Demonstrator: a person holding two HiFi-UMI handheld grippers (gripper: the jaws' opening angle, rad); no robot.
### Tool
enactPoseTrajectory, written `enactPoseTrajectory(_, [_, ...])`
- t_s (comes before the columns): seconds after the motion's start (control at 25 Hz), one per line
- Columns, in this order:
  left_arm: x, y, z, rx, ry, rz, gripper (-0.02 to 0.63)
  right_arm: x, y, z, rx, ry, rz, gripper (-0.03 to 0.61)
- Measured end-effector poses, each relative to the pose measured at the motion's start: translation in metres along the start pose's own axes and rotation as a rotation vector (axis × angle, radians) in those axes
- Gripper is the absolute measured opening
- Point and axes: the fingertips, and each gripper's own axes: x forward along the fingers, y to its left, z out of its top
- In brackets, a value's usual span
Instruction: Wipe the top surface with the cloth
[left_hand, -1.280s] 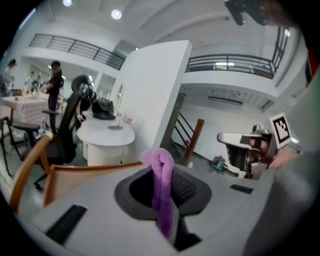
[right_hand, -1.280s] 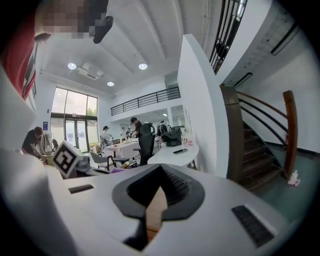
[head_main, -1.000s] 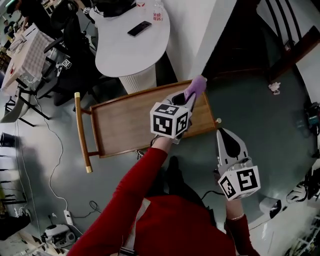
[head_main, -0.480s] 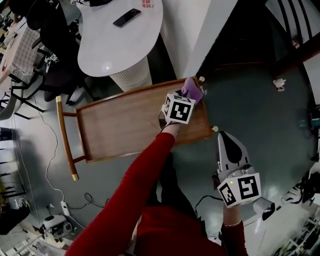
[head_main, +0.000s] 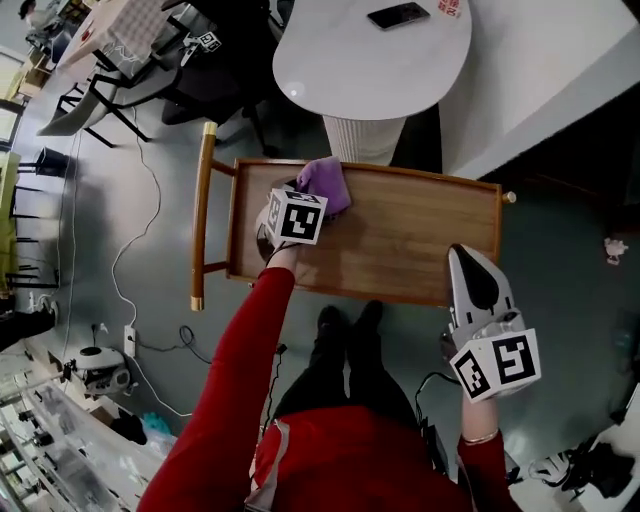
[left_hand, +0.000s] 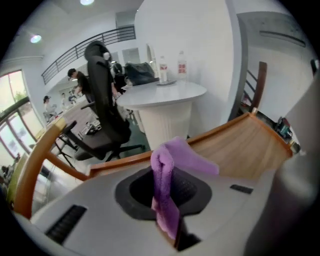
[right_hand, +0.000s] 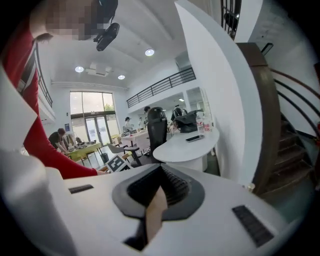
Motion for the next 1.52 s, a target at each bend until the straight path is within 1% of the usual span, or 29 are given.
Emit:
enactPoseTrajectory(0.08, [-0.007, 0.039, -0.016, -0.049, 0.016, 0.068, 0.048, 0.015, 0.014, -0.001, -0.012, 0.022, 0.043, 0.005])
enactPoseTrajectory(0.2, [-0.016, 0.083, -0.036, -0.088, 0.045, 0.158, 0.048, 0.031, 0.030, -0.001, -0.027, 0.045, 0.088, 0.005])
enactPoseTrajectory(0.32, [-0.024, 0.107, -0.051, -0.136, 0.050, 0.210, 0.048, 0.037, 0.039, -0.001, -0.035, 0.047, 0.083, 0.005])
enactPoseTrajectory(0.4, [-0.038, 0.112, -0.056, -0.174, 0.019, 0.219, 0.048, 0.029, 0.044, 0.000, -0.036, 0.039, 0.043, 0.005])
enactPoseTrajectory(0.44, [-0.050, 0.111, -0.054, -0.191, -0.016, 0.215, 0.048, 0.023, 0.046, 0.000, -0.034, 0.035, 0.015, 0.005])
enactPoseTrajectory(0.52, [-0.079, 0.095, -0.035, -0.207, -0.125, 0.177, 0.048, 0.008, 0.042, 0.000, -0.018, 0.024, -0.055, 0.005])
enactPoseTrajectory(0.56, [-0.092, 0.077, -0.018, -0.199, -0.191, 0.133, 0.048, -0.001, 0.037, 0.000, -0.005, 0.016, -0.096, 0.005])
enactPoseTrajectory(0.6, [-0.103, 0.050, 0.002, -0.181, -0.256, 0.067, 0.048, -0.013, 0.029, -0.001, 0.007, 0.010, -0.139, 0.005])
enactPoseTrajectory(0.68, [-0.117, -0.027, 0.047, -0.124, -0.366, -0.121, 0.048, -0.040, 0.010, -0.005, 0.016, 0.001, -0.225, 0.005])
enactPoseTrajectory(0.76, [-0.124, -0.115, 0.085, -0.067, -0.431, -0.325, 0.048, -0.069, -0.009, -0.009, 0.032, -0.009, -0.313, 0.005])
enactPoseTrajectory(0.84, [-0.130, -0.197, 0.107, -0.017, -0.442, -0.490, 0.048, -0.095, -0.025, -0.014, 0.055, -0.018, -0.387, 0.005])
enactPoseTrajectory(0.92, [-0.134, -0.267, 0.110, 0.033, -0.412, -0.615, 0.048, -0.118, -0.036, -0.021, 0.073, -0.023, -0.450, 0.005])
enactPoseTrajectory(1.0, [-0.134, -0.324, 0.097, 0.092, -0.360, -0.704, 0.048, -0.139, -0.039, -0.032, 0.088, -0.023, -0.505, 0.005])
enactPoseTrajectory(1.04, [-0.131, -0.346, 0.085, 0.127, -0.327, -0.728, 0.048, -0.149, -0.038, -0.037, 0.094, -0.024, -0.525, 0.005])
enactPoseTrajectory(1.12, [-0.118, -0.373, 0.057, 0.195, -0.257, -0.726, 0.048, -0.162, -0.032, -0.045, 0.104, -0.028, -0.541, 0.005])
enactPoseTrajectory(1.16, [-0.108, -0.377, 0.044, 0.228, -0.225, -0.703, 0.048, -0.165, -0.030, -0.045, 0.106, -0.029, -0.539, 0.005])
enactPoseTrajectory(1.24, [-0.086, -0.368, 0.027, 0.281, -0.167, -0.637, 0.048, -0.162, -0.028, -0.041, 0.102, -0.027, -0.516, 0.005])
enactPoseTrajectory(1.28, [-0.076, -0.355, 0.022, 0.292, -0.144, -0.601, 0.048, -0.157, -0.029, -0.037, 0.098, -0.023, -0.497, 0.005])
enactPoseTrajectory(1.36, [-0.059, -0.318, 0.014, 0.282, -0.110, -0.529, 0.048, -0.139, -0.031, -0.030, 0.086, -0.012, -0.441, 0.005])
enactPoseTrajectory(1.44, [-0.051, -0.267, 0.003, 0.253, -0.086, -0.439, 0.048, -0.117, -0.029, -0.023, 0.070, -0.001, -0.366, 0.005])
enactPoseTrajectory(1.52, [-0.047, -0.207, -0.011, 0.217, -0.063, -0.330, 0.048, -0.090, -0.022, -0.015, 0.051, 0.007, -0.284, 0.005])
